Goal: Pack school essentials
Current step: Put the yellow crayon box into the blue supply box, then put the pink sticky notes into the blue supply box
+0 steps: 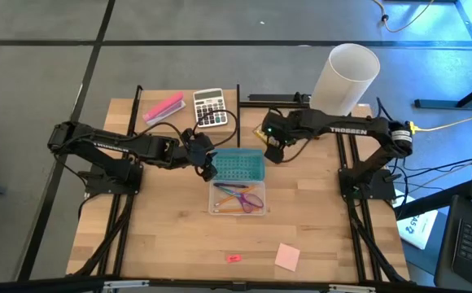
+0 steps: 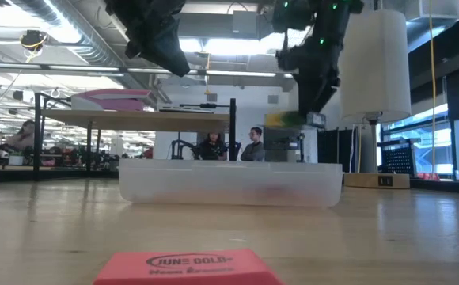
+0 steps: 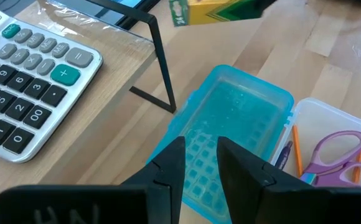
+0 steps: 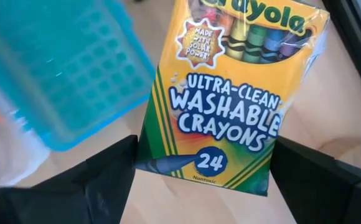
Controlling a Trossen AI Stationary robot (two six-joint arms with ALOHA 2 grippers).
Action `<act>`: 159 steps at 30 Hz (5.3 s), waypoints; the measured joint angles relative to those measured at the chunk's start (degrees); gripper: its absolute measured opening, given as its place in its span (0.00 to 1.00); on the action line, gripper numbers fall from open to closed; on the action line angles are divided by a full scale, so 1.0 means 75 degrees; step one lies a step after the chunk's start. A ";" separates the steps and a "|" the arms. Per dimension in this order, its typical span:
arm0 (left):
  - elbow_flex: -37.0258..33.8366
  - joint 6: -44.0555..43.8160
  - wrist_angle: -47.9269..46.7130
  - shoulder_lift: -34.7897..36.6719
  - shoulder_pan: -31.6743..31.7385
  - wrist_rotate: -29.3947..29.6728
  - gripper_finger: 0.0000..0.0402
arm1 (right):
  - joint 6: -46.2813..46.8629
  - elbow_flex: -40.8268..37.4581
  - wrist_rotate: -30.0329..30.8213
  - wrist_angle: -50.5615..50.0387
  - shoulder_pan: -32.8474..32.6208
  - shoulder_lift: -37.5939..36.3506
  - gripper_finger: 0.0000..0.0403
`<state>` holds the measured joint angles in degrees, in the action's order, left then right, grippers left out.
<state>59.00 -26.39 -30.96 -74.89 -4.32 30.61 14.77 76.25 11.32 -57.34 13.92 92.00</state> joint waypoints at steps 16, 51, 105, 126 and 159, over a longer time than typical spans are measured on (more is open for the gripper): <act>0.0000 -0.0285 -0.0489 0.0000 -0.0833 -0.0010 0.21 | -0.1208 0.0000 -0.0263 0.0464 -0.1083 -0.0373 0.85; 0.0000 0.0163 -0.0631 0.0003 -0.2492 0.0062 0.21 | -0.1147 -0.0259 -0.1120 0.3665 -0.3411 0.0627 0.85; 0.0000 -0.0058 -0.0548 0.0003 -0.2687 0.0052 0.21 | -0.1997 -0.0259 -0.1701 0.4707 -0.3035 0.2480 0.85; 0.0000 -0.0058 -0.0551 0.0003 -0.2687 0.0052 0.21 | -0.2006 -0.0259 -0.1728 0.4888 -0.3035 0.2480 0.85; 0.0000 -0.0055 -0.0551 0.0003 -0.2686 0.0052 0.21 | -0.1976 -0.0259 -0.1668 0.5214 -0.2858 0.2480 0.99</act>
<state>59.00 -26.81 -35.09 -74.87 -24.46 31.00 -0.05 74.30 -1.19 -18.24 -7.51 110.61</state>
